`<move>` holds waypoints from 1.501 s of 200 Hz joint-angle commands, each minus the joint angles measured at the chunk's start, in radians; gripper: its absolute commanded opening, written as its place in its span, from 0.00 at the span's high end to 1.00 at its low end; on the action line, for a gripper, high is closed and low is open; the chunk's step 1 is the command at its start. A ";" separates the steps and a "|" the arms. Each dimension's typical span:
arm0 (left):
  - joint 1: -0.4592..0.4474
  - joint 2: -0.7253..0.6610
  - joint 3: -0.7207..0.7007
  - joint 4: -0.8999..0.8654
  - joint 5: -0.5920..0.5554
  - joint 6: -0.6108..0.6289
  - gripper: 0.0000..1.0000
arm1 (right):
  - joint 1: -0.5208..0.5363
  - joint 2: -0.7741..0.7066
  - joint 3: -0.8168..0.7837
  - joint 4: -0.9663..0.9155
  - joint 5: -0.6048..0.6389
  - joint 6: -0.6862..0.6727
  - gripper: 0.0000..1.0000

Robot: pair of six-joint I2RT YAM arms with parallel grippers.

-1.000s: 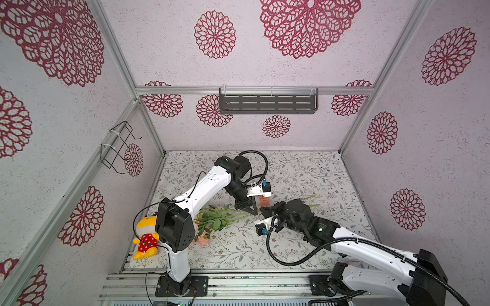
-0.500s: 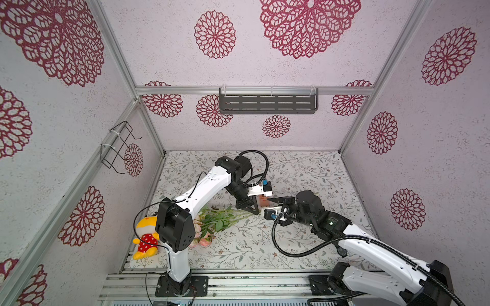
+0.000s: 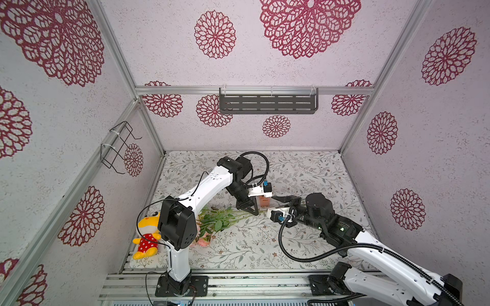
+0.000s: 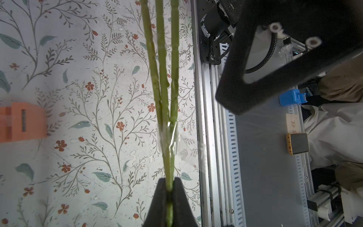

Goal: Wrap bouquets with tape
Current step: Wrap the tape around the bouquet.

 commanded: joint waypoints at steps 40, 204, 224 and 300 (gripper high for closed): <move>0.004 0.015 0.036 -0.050 0.016 0.029 1.00 | 0.023 -0.144 -0.079 -0.116 -0.213 -0.178 0.56; 0.006 0.024 0.040 -0.054 0.013 0.027 1.00 | 0.072 0.192 0.020 0.024 0.063 -0.239 0.55; 0.006 0.023 0.038 -0.054 0.011 0.025 1.00 | 0.072 0.209 0.035 -0.006 0.104 -0.229 0.56; 0.014 0.028 0.038 -0.045 0.016 0.023 1.00 | 0.110 0.251 0.057 -0.041 0.169 -0.196 0.74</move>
